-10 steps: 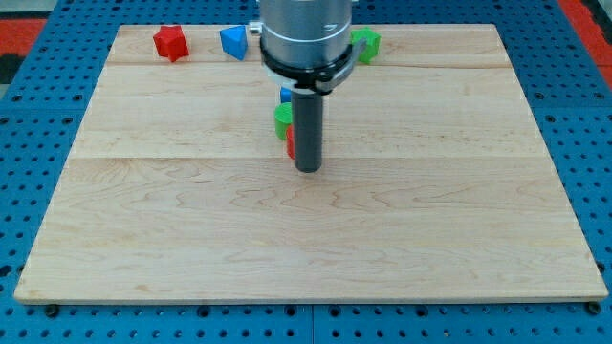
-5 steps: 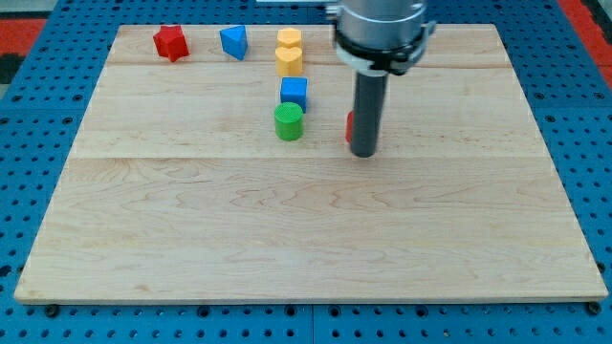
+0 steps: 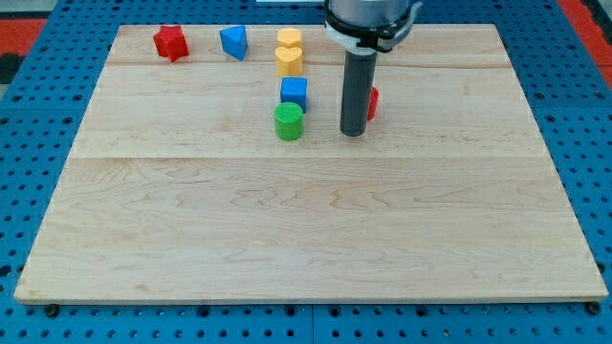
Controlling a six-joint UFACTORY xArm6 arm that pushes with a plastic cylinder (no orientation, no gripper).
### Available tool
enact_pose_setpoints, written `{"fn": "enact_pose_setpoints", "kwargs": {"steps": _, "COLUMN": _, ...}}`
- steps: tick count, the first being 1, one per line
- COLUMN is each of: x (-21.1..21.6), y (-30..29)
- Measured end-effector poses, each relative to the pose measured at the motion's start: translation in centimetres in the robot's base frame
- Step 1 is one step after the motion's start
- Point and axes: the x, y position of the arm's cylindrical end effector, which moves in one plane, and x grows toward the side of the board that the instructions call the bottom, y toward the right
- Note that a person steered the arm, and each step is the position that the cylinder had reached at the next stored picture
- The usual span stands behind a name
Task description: Push the red circle towards top right of the board
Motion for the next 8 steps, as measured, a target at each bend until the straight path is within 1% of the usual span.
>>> {"fn": "enact_pose_setpoints", "kwargs": {"steps": 3, "x": -5.3, "y": 1.2}}
{"fn": "enact_pose_setpoints", "kwargs": {"steps": 4, "x": -6.9, "y": 2.9}}
{"fn": "enact_pose_setpoints", "kwargs": {"steps": 5, "x": -7.6, "y": 6.2}}
{"fn": "enact_pose_setpoints", "kwargs": {"steps": 8, "x": -12.6, "y": 12.9}}
